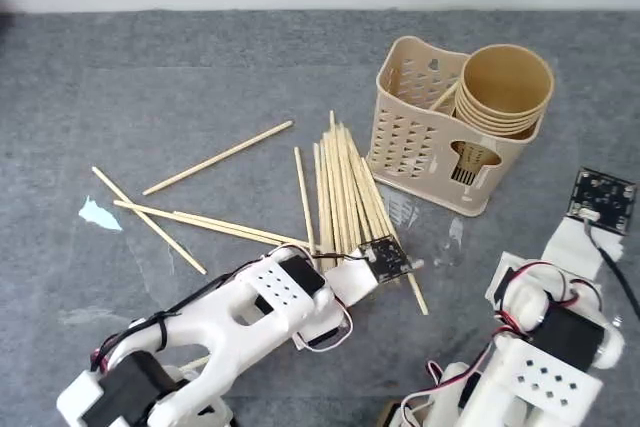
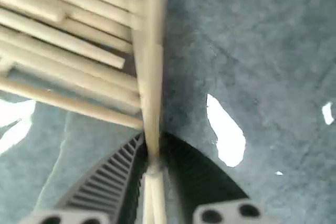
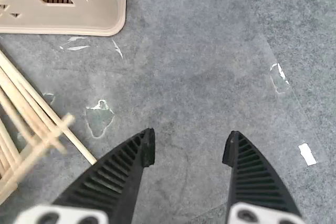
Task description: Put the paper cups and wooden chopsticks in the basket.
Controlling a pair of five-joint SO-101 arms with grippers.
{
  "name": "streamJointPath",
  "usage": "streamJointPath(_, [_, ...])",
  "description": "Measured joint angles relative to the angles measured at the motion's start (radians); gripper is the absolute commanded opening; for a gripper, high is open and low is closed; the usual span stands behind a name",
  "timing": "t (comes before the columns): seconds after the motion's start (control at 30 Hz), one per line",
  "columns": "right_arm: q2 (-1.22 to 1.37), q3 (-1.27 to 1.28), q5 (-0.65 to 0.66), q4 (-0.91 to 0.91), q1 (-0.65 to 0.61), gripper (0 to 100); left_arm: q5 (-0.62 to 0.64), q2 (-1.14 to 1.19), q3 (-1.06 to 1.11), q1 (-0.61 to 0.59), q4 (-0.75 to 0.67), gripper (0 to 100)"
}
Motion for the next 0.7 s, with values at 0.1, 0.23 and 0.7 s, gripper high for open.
streamJointPath(0.1, [0.0, 0.0, 0.0, 0.0, 0.0, 22.6, 0.005, -0.002, -0.005, -0.002, 0.011, 1])
streamJointPath(0.23, [0.0, 0.0, 0.0, 0.0, 0.0, 22.6, 0.008, -0.081, -0.034, 0.005, 0.1, 1])
streamJointPath(0.7, [0.0, 0.0, 0.0, 0.0, 0.0, 22.6, 0.006, -0.76, -0.141, -0.117, 0.315, 1])
